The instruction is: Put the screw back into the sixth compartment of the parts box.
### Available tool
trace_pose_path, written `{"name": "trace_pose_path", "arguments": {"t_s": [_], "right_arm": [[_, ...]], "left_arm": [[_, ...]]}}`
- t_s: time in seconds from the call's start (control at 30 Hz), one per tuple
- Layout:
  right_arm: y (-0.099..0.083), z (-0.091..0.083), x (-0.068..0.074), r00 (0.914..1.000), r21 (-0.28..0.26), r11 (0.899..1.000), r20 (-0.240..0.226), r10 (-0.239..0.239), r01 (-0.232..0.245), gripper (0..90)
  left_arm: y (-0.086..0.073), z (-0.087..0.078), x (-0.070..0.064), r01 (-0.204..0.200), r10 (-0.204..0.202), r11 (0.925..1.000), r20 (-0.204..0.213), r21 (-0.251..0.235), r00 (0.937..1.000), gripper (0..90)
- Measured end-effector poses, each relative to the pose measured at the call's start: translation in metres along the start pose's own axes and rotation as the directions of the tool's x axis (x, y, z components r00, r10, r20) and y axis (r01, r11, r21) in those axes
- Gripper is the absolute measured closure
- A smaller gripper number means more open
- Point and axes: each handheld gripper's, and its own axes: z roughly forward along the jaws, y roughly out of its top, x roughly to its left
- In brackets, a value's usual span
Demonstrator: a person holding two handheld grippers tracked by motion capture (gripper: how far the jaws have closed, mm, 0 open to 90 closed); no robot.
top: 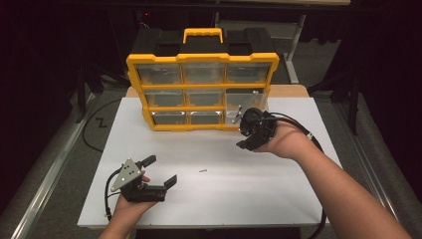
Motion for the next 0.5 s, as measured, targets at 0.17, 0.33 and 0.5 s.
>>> {"name": "trace_pose_path", "arguments": {"t_s": [0.17,0.33,0.5], "right_arm": [[-0.003,0.008,0.002,0.9999,-0.003,1.0,-0.011,-0.014,0.014,56.5],[-0.006,0.017,0.008,0.9995,0.0,1.0,-0.032,-0.005,0.005,52.3],[-0.008,0.026,0.014,0.9987,0.013,1.0,-0.05,0.002,-0.001,46.9]], "left_arm": [[0.0,0.0,0.0,-0.005,0.005,1.0,0.0,0.003,1.0,1.1],[0.0,0.0,0.0,-0.003,0.003,1.0,0.001,0.002,1.0,1.1],[0.0,0.0,0.0,-0.007,0.007,1.0,0.002,0.004,1.0,1.1]]}}
